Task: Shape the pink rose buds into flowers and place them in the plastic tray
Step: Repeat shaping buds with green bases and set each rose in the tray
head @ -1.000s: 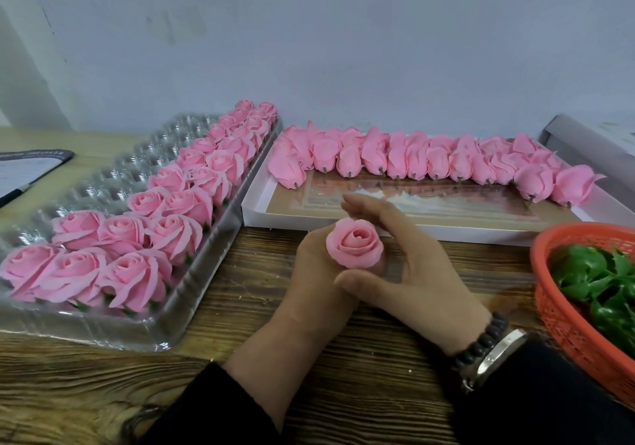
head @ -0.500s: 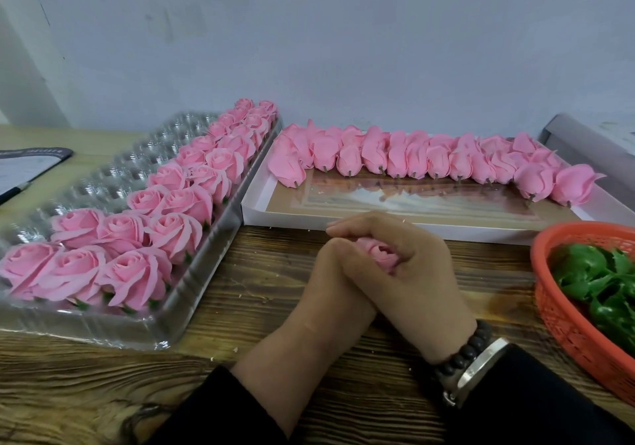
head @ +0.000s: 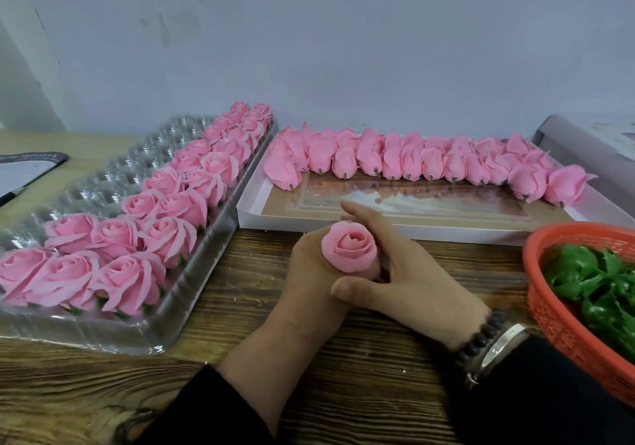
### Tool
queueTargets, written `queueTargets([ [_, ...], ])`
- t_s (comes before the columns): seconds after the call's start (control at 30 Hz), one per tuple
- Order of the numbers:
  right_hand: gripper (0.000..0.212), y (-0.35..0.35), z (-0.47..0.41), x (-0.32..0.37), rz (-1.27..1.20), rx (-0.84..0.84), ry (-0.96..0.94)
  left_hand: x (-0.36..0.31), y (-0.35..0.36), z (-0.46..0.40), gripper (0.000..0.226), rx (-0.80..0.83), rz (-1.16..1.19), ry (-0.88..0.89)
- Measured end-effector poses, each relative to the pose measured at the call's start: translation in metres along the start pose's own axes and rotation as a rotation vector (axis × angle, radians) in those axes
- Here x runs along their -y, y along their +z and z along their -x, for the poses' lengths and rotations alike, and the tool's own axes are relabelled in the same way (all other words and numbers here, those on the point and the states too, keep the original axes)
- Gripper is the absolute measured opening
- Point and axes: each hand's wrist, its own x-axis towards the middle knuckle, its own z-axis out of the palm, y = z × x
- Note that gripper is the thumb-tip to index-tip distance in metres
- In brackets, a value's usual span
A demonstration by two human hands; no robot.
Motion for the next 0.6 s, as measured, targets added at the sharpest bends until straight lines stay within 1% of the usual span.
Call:
queueTargets([
  [0.07, 0.087, 0.003, 0.002, 0.002, -0.006, -0.076, -0.044, 0.002, -0.001, 0.000, 0.007, -0.007, -0.039, -0.014],
  [0.1, 0.081, 0.005, 0.004, 0.005, 0.021, -0.137, -0.077, 0.000, 0.000, 0.001, 0.006, 0.009, -0.079, -0.019],
  [0.17, 0.058, 0.014, 0.005, 0.011, 0.059, -0.270, -0.163, 0.002, 0.003, 0.001, 0.007, 0.038, -0.160, -0.034],
  [0.23, 0.041, 0.024, 0.004, 0.015, 0.095, -0.376, -0.252, 0.003, 0.008, 0.003, 0.015, 0.030, -0.235, -0.025],
  [0.27, 0.040, 0.028, 0.004, 0.015, 0.128, -0.415, -0.273, 0.002, 0.009, 0.003, 0.021, 0.015, -0.226, -0.028],
  [0.33, 0.038, 0.032, 0.003, 0.015, 0.198, -0.445, -0.246, -0.002, 0.011, 0.005, 0.030, 0.015, -0.133, -0.061],
  [0.37, 0.034, 0.032, 0.003, 0.015, 0.220, -0.445, -0.222, -0.004, 0.012, 0.006, 0.033, 0.037, -0.104, -0.081],
  [0.43, 0.028, 0.027, 0.001, 0.014, 0.233, -0.406, -0.203, -0.001, 0.012, 0.006, 0.026, 0.099, -0.133, -0.103],
  [0.5, 0.026, 0.018, 0.001, 0.013, 0.204, -0.260, -0.176, -0.001, 0.012, 0.004, 0.024, 0.131, -0.101, -0.180],
  [0.6, 0.024, 0.005, 0.003, 0.014, 0.084, 0.000, -0.048, -0.006, 0.004, 0.005, 0.027, 0.285, -0.058, -0.284],
])
